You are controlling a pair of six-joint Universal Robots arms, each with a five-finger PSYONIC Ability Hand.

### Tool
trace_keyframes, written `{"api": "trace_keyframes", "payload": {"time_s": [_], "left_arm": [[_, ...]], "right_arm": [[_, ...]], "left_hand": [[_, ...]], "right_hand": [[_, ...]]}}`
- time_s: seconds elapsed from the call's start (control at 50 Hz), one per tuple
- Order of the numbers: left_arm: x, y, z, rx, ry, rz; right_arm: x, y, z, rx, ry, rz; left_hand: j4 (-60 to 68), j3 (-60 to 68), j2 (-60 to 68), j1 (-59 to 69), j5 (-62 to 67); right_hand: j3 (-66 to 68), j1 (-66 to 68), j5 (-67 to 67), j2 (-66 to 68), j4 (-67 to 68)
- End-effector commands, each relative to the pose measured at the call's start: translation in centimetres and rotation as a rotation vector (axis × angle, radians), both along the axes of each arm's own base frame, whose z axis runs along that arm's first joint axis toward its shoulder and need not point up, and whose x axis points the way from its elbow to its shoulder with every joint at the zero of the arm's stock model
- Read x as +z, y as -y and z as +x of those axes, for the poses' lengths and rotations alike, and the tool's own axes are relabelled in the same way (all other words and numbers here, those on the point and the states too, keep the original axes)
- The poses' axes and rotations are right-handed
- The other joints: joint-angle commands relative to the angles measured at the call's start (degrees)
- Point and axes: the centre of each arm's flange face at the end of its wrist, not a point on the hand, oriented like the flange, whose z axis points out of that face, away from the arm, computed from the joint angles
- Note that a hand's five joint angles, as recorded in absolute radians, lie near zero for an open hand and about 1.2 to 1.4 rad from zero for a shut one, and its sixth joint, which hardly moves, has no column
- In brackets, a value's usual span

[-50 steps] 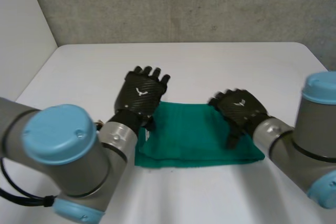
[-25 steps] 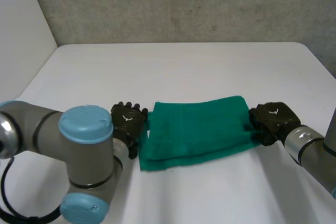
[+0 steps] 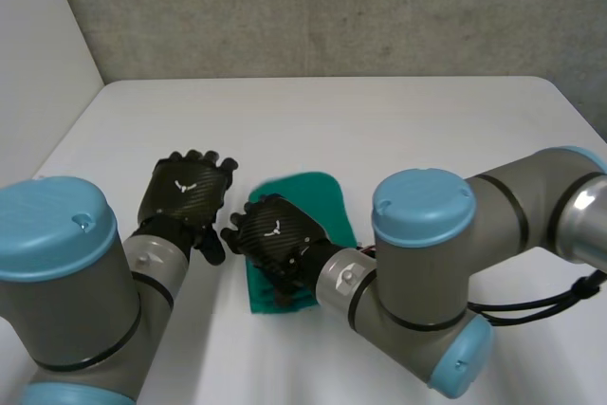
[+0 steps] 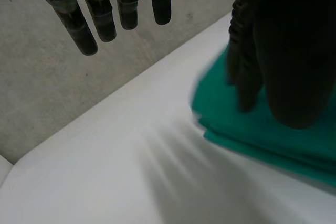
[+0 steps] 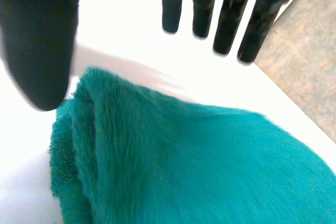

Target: Fold the towel.

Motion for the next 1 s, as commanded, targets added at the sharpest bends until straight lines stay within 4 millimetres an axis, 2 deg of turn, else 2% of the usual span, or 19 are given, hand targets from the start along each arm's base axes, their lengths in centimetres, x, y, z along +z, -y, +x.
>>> {"api": "trace_keyframes", "payload": {"time_s": [0.02,0.14,0.22,0.28,0.32,0.38,0.46,0.56,0.68,0.72,0.8,0.84,0.86,0.88,0.9,0.92,0.96,0.98,1.0], "left_arm": [[0.7,1.0,-1.0,-0.013,-0.027,-0.031],[0.6,1.2,-3.9,-0.064,-0.087,-0.027],[0.1,1.2,-5.3,-0.087,-0.12,-0.003],[-1.2,1.2,-6.0,-0.097,-0.118,0.025],[-2.5,1.4,-6.2,-0.097,-0.096,0.051],[-3.9,1.6,-6.2,-0.089,-0.066,0.085],[-6.1,1.9,-5.1,-0.05,0.002,0.169],[-7.6,3.2,-2.9,0.022,0.063,0.252],[-8.2,2.8,-2.4,0.019,0.088,0.297],[-7.5,2.3,-2.3,0.006,0.102,0.289],[-4.8,2.3,-2.7,-0.023,0.078,0.218],[-2.8,2.4,-3.0,-0.045,0.05,0.165],[-2.8,2.4,-3.0,-0.045,0.05,0.165],[-1.8,2.5,-3.1,-0.054,0.034,0.14],[-0.1,2.7,-3.2,-0.06,0.005,0.099],[-0.1,2.7,-3.2,-0.06,0.005,0.099],[4.0,3.2,-3.2,-0.056,-0.066,0.001],[6.0,3.3,-3.1,-0.053,-0.102,-0.05],[7.1,3.4,-2.9,-0.049,-0.119,-0.076]], "right_arm": [[3.2,3.4,-1.9,-0.254,0.081,0.007],[4.9,5.8,-4.4,-0.367,0.215,0.146],[4.5,7.4,-5.4,-0.405,0.271,0.254],[4.4,8.2,-5.9,-0.414,0.276,0.276],[3.2,8.6,-6.0,-0.414,0.249,0.313],[0.2,9.3,-5.8,-0.439,0.184,0.38],[-2.2,9.5,-5.8,-0.469,0.102,0.45],[-3.3,9.5,-6.1,-0.49,0.038,0.458],[-3.5,9.9,-6.6,-0.521,-0.056,0.361],[-3.0,9.9,-6.6,-0.521,-0.047,0.349],[0.7,10.1,-6.7,-0.523,0.028,0.279],[3.6,10.0,-6.8,-0.518,0.088,0.226],[3.6,10.0,-6.8,-0.518,0.088,0.226],[4.5,10.0,-6.8,-0.517,0.109,0.207],[6.2,10.1,-7.0,-0.519,0.15,0.174],[7.9,10.3,-7.5,-0.531,0.191,0.14],[9.7,10.6,-8.2,-0.551,0.231,0.101],[9.7,10.6,-8.2,-0.552,0.231,0.101],[11.7,11.0,-9.2,-0.582,0.272,0.055]], "left_hand": [[-0.3,-0.8,-0.2,-0.3,-0.9],[-0.1,-0.6,0.0,-0.1,-0.7],[0.1,-0.5,0.2,0.1,-0.6],[0.2,-0.3,0.3,0.2,-0.4],[0.2,-0.3,0.3,0.2,-0.4],[0.6,0.0,0.7,0.6,-0.1],[0.2,-0.3,0.3,0.2,-0.4],[-0.1,-0.6,0.0,-0.1,-0.7],[-0.3,-0.8,-0.2,-0.3,-0.9],[-0.6,-1.1,-0.5,-0.6,-1.2],[-0.8,-1.3,-0.7,-0.8,-1.4],[-0.6,-1.1,-0.5,-0.6,-1.3],[-0.6,-1.1,-0.5,-0.6,-1.2],[-0.6,-1.1,-0.5,-0.6,-1.2],[-0.6,-1.1,-0.5,-0.6,-1.2],[-0.6,-1.1,-0.5,-0.6,-1.2],[-0.6,-1.1,-0.5,-0.6,-1.2],[-0.6,-1.1,-0.5,-0.6,-1.2],[-0.6,-1.1,-0.5,-0.6,-1.2]], "right_hand": [[-9.2,-6.0,-10.4,-9.2,-10.0],[-9.2,-6.0,-10.4,-9.2,-10.0],[-9.2,-6.0,-10.4,-9.2,-10.0],[-9.2,-6.0,-10.4,-9.2,-10.0],[-9.2,-6.0,-10.4,-9.2,-10.0],[-9.2,-6.0,-10.4,-9.2,-10.0],[-9.2,-6.0,-10.4,-9.2,-10.0],[-9.2,-6.0,-10.4,-9.2,-10.0],[-9.2,-6.0,-10.4,-9.2,-10.0],[-9.2,-6.0,-10.4,-9.2,-10.0],[-9.2,-6.0,-10.4,-9.2,-10.0],[-9.2,-6.0,-10.4,-9.2,-10.0],[-9.2,-6.0,-10.4,-9.2,-10.0],[-9.2,-6.0,-10.4,-9.2,-10.0],[-9.2,-6.0,-10.4,-9.2,-10.0],[-9.2,-6.0,-10.4,-9.2,-10.0],[-9.2,-6.0,-10.4,-9.2,-10.0],[-9.2,-6.0,-10.4,-9.2,-10.0],[-9.2,-6.0,-10.4,-9.2,-10.0]]}}
